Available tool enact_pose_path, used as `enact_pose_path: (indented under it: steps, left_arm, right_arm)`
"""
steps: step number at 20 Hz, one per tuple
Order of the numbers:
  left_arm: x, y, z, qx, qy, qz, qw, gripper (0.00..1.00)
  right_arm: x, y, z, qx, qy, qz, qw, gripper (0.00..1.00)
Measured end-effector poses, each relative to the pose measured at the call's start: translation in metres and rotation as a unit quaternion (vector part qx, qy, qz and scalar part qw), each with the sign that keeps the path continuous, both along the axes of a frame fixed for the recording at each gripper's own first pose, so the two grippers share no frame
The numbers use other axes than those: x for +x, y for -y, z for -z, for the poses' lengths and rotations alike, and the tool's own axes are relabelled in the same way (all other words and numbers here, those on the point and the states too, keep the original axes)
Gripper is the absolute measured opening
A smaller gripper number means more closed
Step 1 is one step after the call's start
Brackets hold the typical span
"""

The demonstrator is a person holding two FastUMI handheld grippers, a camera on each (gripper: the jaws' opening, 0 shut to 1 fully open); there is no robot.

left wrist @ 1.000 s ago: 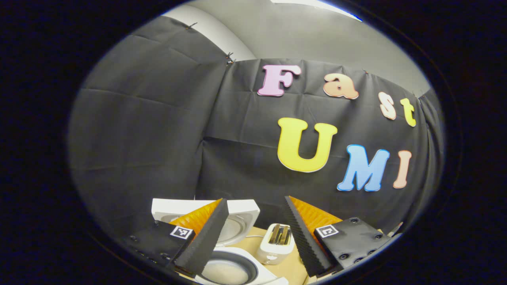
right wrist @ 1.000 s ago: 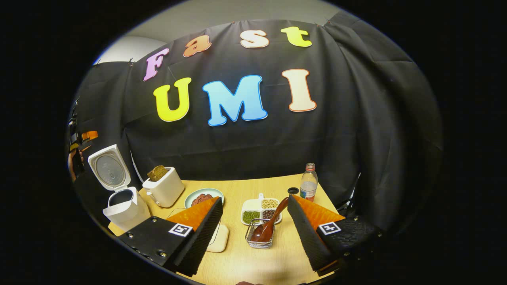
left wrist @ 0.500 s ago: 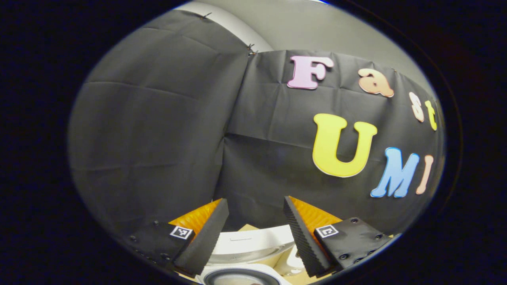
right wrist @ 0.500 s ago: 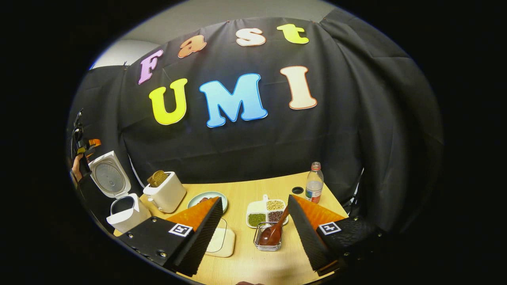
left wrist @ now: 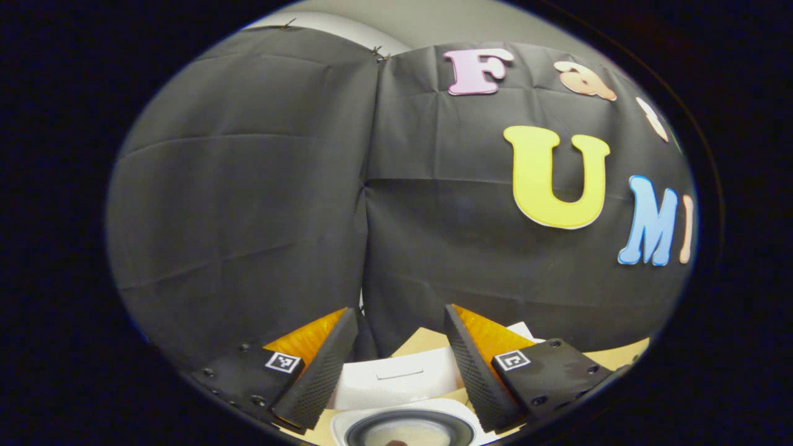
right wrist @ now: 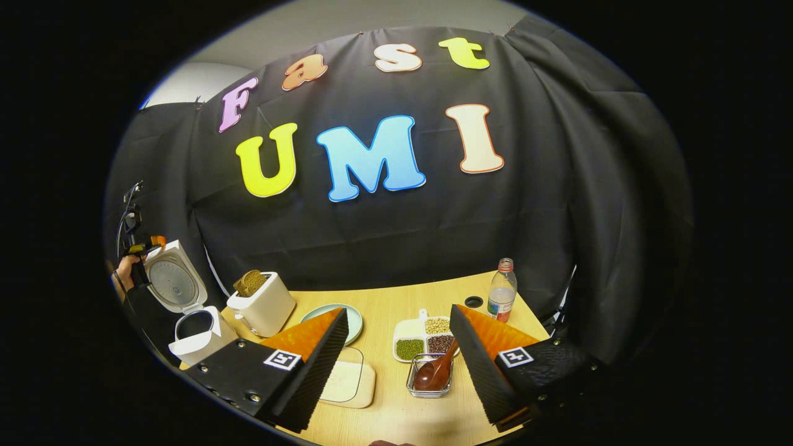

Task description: Close the left gripper, press the button to open the rice cooker; take a wooden spoon from the chopstick holder with the right hand, scoop a spoonful of rice and pour it into the rice cooker, then put the wooden spoon back into the chopstick holder.

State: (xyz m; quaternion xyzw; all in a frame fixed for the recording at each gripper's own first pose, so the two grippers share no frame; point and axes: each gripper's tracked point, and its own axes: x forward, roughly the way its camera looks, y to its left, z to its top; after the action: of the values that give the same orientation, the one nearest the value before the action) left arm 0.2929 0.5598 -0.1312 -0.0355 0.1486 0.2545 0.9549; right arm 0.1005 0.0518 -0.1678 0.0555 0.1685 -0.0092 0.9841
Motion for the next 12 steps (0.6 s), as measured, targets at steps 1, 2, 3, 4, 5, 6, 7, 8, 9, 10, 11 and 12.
enact_pose_path:
  steps: [1,2,3,4,5,6,7,8,9,10,11,12]
  left_arm:
    - [-0.002,0.003,-0.004,-0.005,0.009,0.002,1.000,0.98]
    - [-0.006,0.009,-0.005,-0.006,0.010,0.006,1.000,0.98]
    - [-0.014,0.018,-0.003,-0.005,0.008,0.009,1.000,0.96]
    - [-0.022,0.028,-0.001,-0.005,0.008,0.012,1.000,0.97]
    - [-0.031,0.038,0.004,-0.007,0.011,0.013,1.000,0.99]
    - [-0.038,0.046,0.006,-0.005,0.016,0.018,1.000,0.96]
    - [-0.046,0.054,0.012,-0.004,0.017,0.022,1.000,0.99]
    - [-0.053,0.061,0.016,-0.001,0.017,0.025,1.000,0.95]
    - [-0.063,0.070,0.023,-0.001,0.016,0.027,1.000,0.95]
    - [-0.070,0.076,0.031,-0.004,0.014,0.028,1.000,0.99]
    - [-0.078,0.083,0.037,-0.006,0.012,0.028,1.000,0.99]
    - [-0.084,0.090,0.046,-0.009,0.009,0.029,0.999,0.95]
  right_arm:
    - [0.000,-0.004,-0.002,0.003,0.004,-0.004,1.000,1.00]
    - [-0.001,-0.009,-0.006,0.004,0.007,-0.011,1.000,1.00]
    - [-0.002,-0.013,-0.009,0.003,0.012,-0.018,1.000,1.00]
    - [-0.002,-0.016,-0.015,0.001,0.019,-0.024,1.000,1.00]
    - [-0.002,-0.019,-0.021,0.000,0.027,-0.030,0.999,1.00]
    - [-0.003,-0.021,-0.027,0.000,0.032,-0.034,0.999,1.00]
    - [-0.007,-0.025,-0.032,0.000,0.037,-0.038,0.999,1.00]
    - [-0.010,-0.030,-0.041,0.003,0.045,-0.043,0.998,1.00]
    - [-0.014,-0.034,-0.049,0.003,0.056,-0.050,0.997,1.00]
    - [-0.018,-0.038,-0.059,-0.001,0.066,-0.055,0.996,1.00]
    - [-0.021,-0.042,-0.064,-0.003,0.074,-0.062,0.995,0.99]
    - [-0.025,-0.045,-0.068,-0.003,0.077,-0.067,0.995,1.00]
